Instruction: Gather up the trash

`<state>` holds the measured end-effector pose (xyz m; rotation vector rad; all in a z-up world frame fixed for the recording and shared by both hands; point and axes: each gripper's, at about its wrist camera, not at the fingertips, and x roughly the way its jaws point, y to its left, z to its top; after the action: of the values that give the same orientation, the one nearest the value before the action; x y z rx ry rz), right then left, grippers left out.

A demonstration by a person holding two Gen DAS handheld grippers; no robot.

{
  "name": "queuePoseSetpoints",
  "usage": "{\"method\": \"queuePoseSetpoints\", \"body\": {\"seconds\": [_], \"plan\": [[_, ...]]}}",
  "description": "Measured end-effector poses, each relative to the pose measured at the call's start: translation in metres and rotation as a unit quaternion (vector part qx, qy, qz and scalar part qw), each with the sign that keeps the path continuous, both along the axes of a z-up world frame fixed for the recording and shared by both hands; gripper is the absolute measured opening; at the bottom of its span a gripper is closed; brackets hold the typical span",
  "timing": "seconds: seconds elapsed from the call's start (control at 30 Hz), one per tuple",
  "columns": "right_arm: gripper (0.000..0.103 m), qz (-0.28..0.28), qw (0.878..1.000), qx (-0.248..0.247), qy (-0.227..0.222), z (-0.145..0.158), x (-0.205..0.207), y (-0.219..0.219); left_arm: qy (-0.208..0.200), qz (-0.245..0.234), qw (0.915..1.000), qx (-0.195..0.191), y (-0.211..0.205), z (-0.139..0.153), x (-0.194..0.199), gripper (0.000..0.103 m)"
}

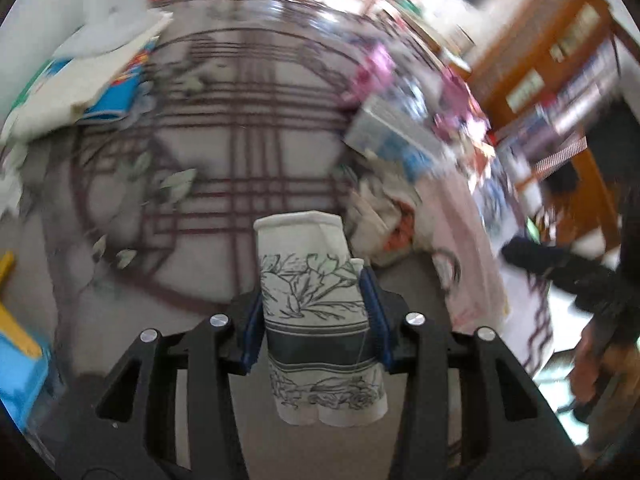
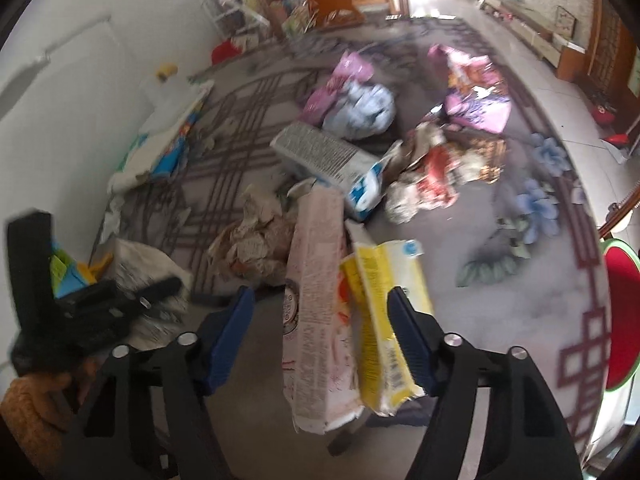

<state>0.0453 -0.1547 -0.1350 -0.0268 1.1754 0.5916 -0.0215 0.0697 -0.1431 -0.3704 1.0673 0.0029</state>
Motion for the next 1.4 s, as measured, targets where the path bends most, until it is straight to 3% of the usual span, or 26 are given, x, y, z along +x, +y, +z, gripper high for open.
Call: {"method": "queuePoseSetpoints", "body": {"seconds": [0.17, 0.37, 0.57, 0.67, 0.73, 0.77, 0.83, 0.87, 0.9, 1.13, 1.4], "plan": [[0.055, 0.020, 1.000, -0.012, 0.009, -0.012, -0.003, 0.014, -0.020, 0.020, 0.9996, 0.007, -0.001, 0.017, 0.001, 0.043], [0.052, 0.039, 0.999, -0.030, 0.019, -0.023, -0.006, 0.024, -0.028, 0.023, 0.9993, -0.001, 0.001, 0.024, 0.000, 0.043], [0.054, 0.045, 0.998, -0.040, 0.018, -0.027, -0.007, 0.026, -0.020, 0.030, 0.9993, -0.011, 0.001, 0.019, 0.000, 0.043], [0.069, 0.035, 0.998, -0.038, 0.026, -0.029, -0.004, 0.026, -0.016, 0.035, 0.9991, -0.017, 0.002, 0.016, -0.001, 0.043], [0.068, 0.033, 0.999, -0.032, 0.026, -0.027, -0.004, 0.026, -0.015, 0.035, 0.9991, -0.018, 0.002, 0.016, -0.002, 0.043], [0.066, 0.036, 0.999, -0.031, 0.023, -0.026, -0.006, 0.026, -0.016, 0.035, 0.9991, -0.017, 0.002, 0.016, -0.002, 0.043], [0.045, 0.044, 0.998, -0.045, 0.005, -0.024, -0.010, 0.028, -0.017, 0.034, 0.9992, -0.016, 0.001, 0.016, -0.002, 0.043], [0.028, 0.044, 0.998, -0.049, -0.001, -0.023, -0.011, 0.028, -0.019, 0.034, 0.9991, -0.016, 0.001, 0.016, -0.002, 0.043], [0.024, 0.042, 0.998, -0.045, -0.002, -0.022, -0.012, 0.027, -0.021, 0.034, 0.9991, -0.015, 0.001, 0.017, -0.002, 0.043], [0.021, -0.004, 0.999, 0.035, -0.020, 0.015, -0.011, -0.007, -0.040, 0.015, 0.9991, -0.004, -0.011, 0.033, 0.004, 0.043], [0.021, -0.072, 0.994, 0.050, -0.065, 0.053, -0.011, -0.057, -0.063, -0.033, 0.9974, -0.010, -0.046, 0.049, 0.023, 0.043]]}}
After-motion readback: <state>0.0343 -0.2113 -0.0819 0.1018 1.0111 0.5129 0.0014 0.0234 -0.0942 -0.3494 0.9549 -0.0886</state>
